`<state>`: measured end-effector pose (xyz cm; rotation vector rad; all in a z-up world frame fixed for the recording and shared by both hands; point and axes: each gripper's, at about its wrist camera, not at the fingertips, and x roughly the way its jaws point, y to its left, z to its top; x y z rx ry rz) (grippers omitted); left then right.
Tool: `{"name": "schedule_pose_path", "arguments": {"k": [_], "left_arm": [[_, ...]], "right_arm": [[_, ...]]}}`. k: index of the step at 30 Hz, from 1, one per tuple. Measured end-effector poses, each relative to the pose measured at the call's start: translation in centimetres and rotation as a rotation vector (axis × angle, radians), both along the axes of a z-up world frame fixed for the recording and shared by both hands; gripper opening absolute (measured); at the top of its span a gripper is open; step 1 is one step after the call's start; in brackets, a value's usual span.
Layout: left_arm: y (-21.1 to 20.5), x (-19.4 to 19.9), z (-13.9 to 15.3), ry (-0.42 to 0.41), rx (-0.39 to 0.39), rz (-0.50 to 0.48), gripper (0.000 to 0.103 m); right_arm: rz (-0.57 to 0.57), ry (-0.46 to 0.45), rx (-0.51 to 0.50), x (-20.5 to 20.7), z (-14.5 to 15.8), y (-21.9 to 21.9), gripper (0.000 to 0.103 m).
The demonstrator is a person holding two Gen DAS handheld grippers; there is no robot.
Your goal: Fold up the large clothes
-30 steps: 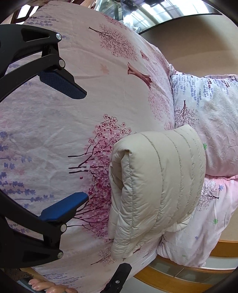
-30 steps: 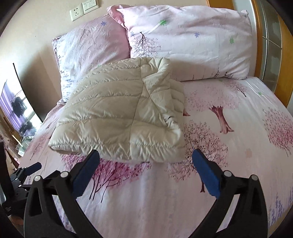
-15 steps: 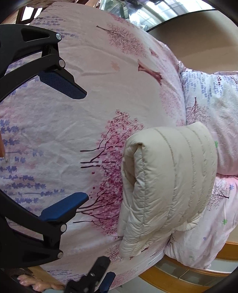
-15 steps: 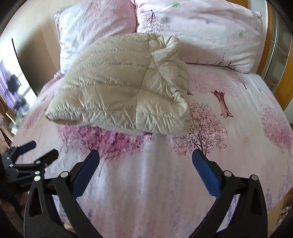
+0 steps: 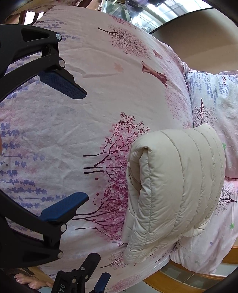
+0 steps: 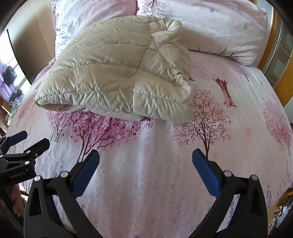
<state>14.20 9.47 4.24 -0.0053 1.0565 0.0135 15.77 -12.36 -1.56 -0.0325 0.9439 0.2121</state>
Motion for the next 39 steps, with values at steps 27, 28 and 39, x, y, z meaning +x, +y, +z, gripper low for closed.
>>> {"name": "schedule_pose_path", "arguments": {"k": [27,28,39], "left_arm": [[-0.33,0.25,-0.20,0.006,-0.007,-0.003,0.102],[-0.33,0.25,-0.20,0.005,-0.006,-0.003,0.102],[-0.37,0.41,-0.21,0.007,-0.010,-0.004,0.102]], "right_arm": [[-0.005,0.020,0.011,0.40,-0.38,0.26,0.101],[-0.005,0.020,0.012,0.37,-0.40,0.30,0.101],[-0.008,0.021,0.013,0.39,-0.48,0.41,0.101]]}}
